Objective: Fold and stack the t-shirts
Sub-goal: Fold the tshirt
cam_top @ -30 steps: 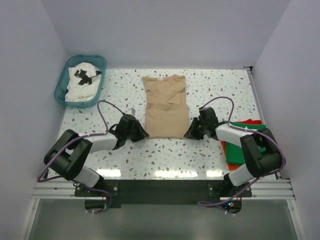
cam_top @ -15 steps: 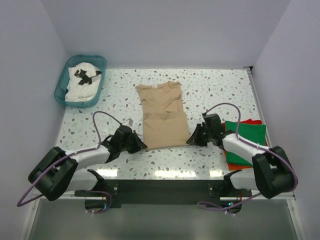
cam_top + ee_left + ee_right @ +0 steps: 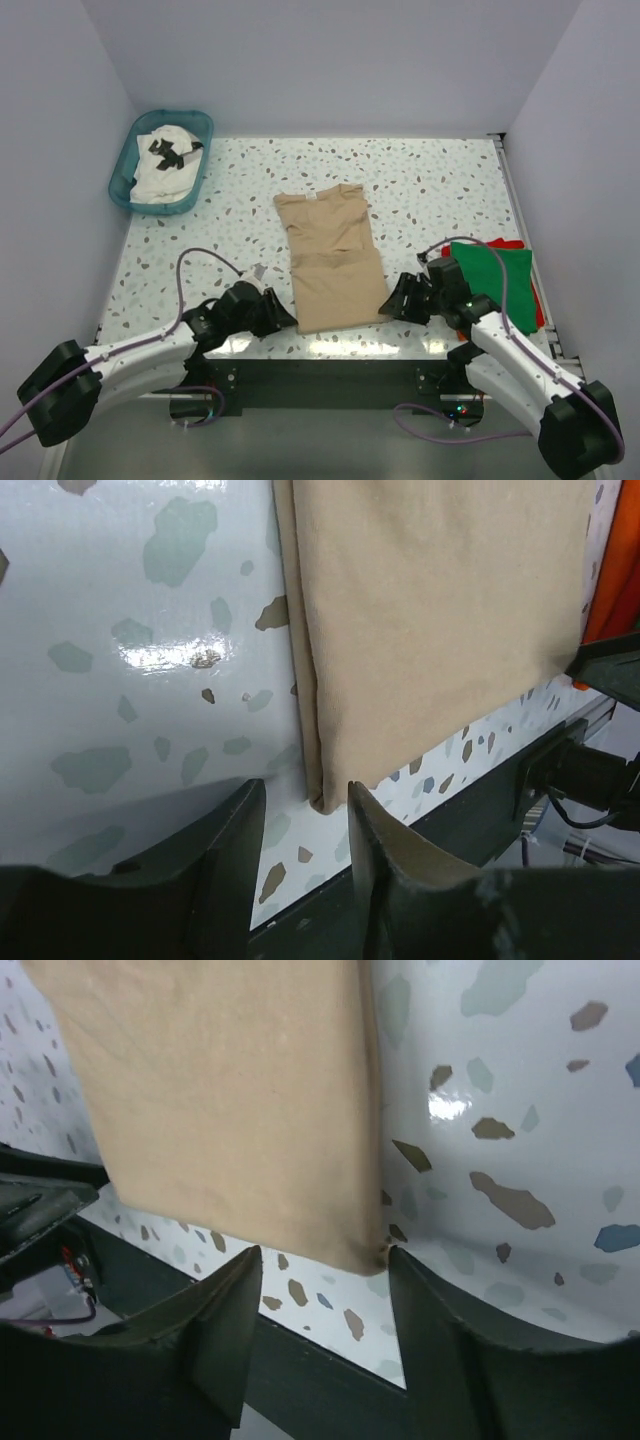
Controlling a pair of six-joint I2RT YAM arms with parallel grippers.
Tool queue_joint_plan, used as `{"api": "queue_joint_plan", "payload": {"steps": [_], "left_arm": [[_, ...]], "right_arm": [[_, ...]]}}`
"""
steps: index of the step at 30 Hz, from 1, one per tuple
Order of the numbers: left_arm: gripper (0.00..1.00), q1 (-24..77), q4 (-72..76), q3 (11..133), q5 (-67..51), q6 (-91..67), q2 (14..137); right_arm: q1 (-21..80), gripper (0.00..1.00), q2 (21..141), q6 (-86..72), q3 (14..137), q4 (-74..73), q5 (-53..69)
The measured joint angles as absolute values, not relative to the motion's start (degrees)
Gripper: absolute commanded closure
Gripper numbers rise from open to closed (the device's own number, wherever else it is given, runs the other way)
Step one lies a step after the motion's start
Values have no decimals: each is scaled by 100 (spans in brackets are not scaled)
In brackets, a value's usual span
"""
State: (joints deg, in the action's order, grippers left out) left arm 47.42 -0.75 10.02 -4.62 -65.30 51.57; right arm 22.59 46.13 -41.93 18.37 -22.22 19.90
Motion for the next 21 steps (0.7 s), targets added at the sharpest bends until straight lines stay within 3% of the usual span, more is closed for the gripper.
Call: {"api": "queue_joint_plan", "payload": {"steps": [5,8,10,16,21], "left_arm": [[58,4740,-1151,1927,78,-6386,4930],[69,4724,-1149,2541,285,-6215,5127],[76,4703,-980,2860,314,-6080,5533],[83,4689,-156,3531,40,-5791,7688],[92,4689,331,3837,-185,-5747,8739]], "right_arm": [[2259,40,5216,-3874,3035,-2408,1660],[2263,43,6283,-3485,4375,-1966,1601],[2300,44,7360,-3173,5518,-1608,1592],[2377,44,10125,-2410,8213,-777,1636],[2464,45,11968,-1994,9767,-467,1903]]}}
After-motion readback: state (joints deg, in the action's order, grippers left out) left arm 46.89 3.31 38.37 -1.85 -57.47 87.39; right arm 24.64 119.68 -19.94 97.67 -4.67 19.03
